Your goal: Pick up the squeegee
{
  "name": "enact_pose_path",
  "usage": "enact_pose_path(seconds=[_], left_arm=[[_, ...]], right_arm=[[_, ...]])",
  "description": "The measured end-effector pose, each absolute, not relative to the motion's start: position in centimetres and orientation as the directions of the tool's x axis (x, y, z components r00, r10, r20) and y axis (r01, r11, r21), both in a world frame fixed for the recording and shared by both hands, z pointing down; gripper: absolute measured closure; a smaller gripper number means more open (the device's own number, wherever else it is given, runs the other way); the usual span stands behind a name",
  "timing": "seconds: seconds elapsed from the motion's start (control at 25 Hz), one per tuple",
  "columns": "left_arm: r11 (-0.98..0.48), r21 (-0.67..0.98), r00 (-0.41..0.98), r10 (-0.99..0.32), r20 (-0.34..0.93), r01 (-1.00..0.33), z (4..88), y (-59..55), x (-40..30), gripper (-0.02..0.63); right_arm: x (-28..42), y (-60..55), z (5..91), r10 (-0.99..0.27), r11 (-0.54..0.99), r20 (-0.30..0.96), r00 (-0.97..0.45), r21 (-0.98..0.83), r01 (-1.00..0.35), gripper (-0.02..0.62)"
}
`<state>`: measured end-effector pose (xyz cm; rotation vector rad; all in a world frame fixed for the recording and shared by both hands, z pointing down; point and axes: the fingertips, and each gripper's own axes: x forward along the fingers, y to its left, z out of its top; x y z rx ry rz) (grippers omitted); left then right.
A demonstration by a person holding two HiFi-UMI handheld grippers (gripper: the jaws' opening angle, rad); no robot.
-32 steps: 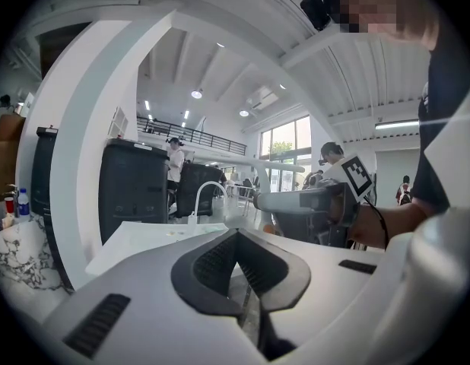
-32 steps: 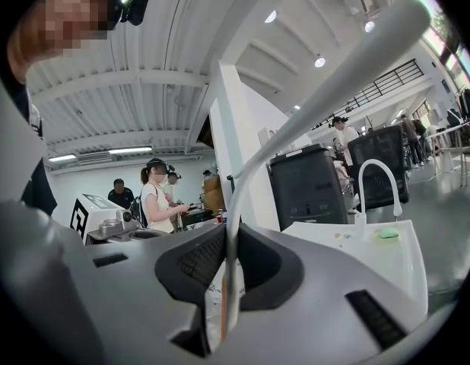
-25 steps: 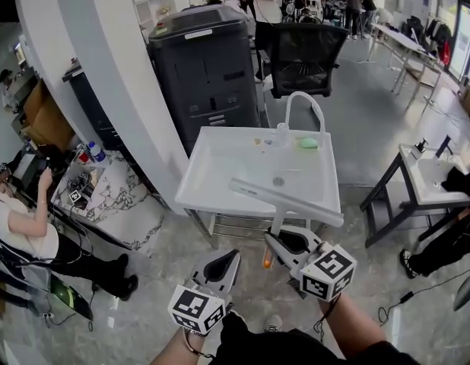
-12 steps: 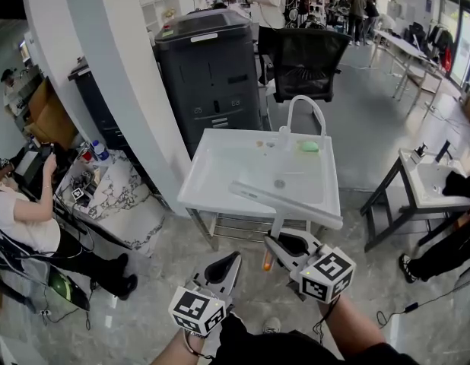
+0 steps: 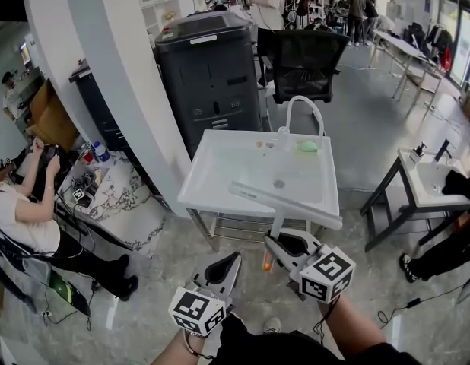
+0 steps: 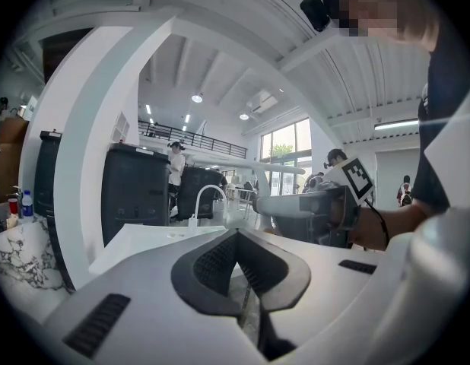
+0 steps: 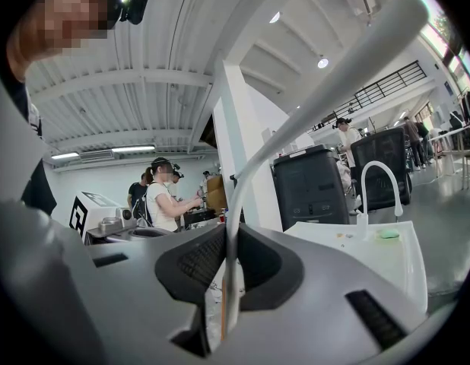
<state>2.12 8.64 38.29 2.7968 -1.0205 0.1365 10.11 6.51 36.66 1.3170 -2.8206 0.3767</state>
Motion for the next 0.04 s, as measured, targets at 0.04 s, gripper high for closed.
enact_pose_path(seconds=[0.04], left_arm=[[-0.755,0.119,0.763,-0.631,0.140,-0.645,38.22,8.71,2.15,0.591]], right_arm=[[10.15,6.58,36.60,-0.755,0.618,0.107,-0.647,-0.213,-0.757,0.538]])
